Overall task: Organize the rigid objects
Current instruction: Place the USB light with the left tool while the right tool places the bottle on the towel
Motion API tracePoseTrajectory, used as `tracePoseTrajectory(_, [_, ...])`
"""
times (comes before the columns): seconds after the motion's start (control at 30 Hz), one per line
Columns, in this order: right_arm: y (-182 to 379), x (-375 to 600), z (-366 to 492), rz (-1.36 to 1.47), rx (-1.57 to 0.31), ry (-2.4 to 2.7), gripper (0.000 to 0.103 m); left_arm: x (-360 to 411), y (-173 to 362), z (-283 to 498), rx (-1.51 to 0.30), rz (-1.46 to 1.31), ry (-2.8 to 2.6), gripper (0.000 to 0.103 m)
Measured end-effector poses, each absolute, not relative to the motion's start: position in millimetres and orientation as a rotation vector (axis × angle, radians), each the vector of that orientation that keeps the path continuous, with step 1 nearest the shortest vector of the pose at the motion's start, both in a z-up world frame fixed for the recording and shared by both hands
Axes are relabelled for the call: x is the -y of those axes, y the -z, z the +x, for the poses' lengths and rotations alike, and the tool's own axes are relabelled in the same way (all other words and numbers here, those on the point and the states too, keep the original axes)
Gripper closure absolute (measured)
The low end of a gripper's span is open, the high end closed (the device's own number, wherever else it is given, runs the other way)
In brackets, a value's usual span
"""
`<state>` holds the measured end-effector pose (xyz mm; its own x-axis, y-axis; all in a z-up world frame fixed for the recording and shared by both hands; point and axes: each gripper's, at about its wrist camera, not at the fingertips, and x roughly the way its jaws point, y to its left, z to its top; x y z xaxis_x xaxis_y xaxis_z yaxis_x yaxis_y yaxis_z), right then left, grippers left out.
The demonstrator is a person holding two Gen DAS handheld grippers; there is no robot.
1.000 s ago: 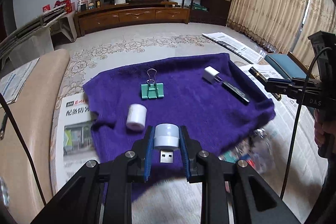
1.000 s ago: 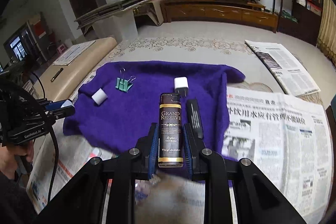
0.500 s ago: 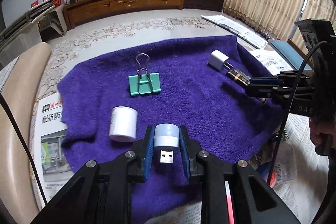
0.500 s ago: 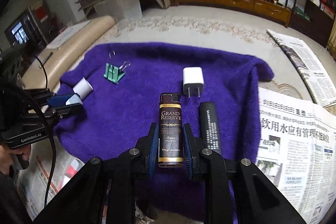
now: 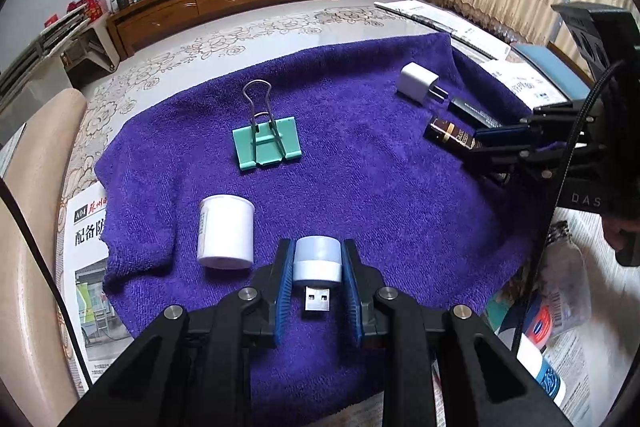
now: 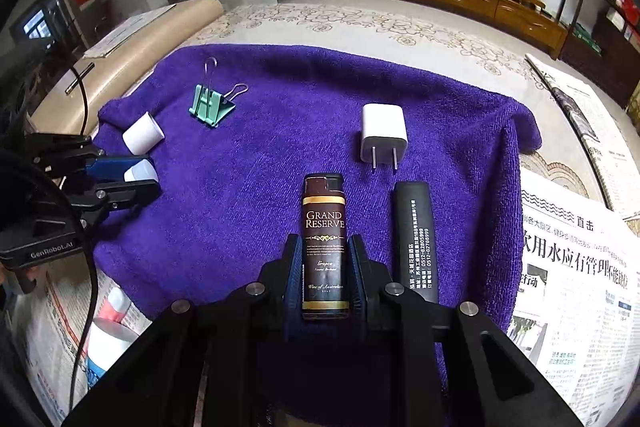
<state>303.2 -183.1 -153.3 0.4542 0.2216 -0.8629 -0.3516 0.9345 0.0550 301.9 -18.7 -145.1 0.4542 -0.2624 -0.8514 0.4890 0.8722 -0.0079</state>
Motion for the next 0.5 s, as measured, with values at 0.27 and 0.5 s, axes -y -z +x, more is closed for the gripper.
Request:
tracePoseTrajectory(0.27, [152.9, 184.0, 295.9, -0.139, -1.051, -0.393, 0.060, 18.9, 143.3, 294.9, -1.011, 0.297, 0.440, 0.065])
tracePoseTrajectory(0.5, [130.8, 194.8, 270.4, -0.100, -1.007, -0.389, 0.045, 10.1, 121.5, 273.6, -0.966, 0.214, 0.473, 0.034])
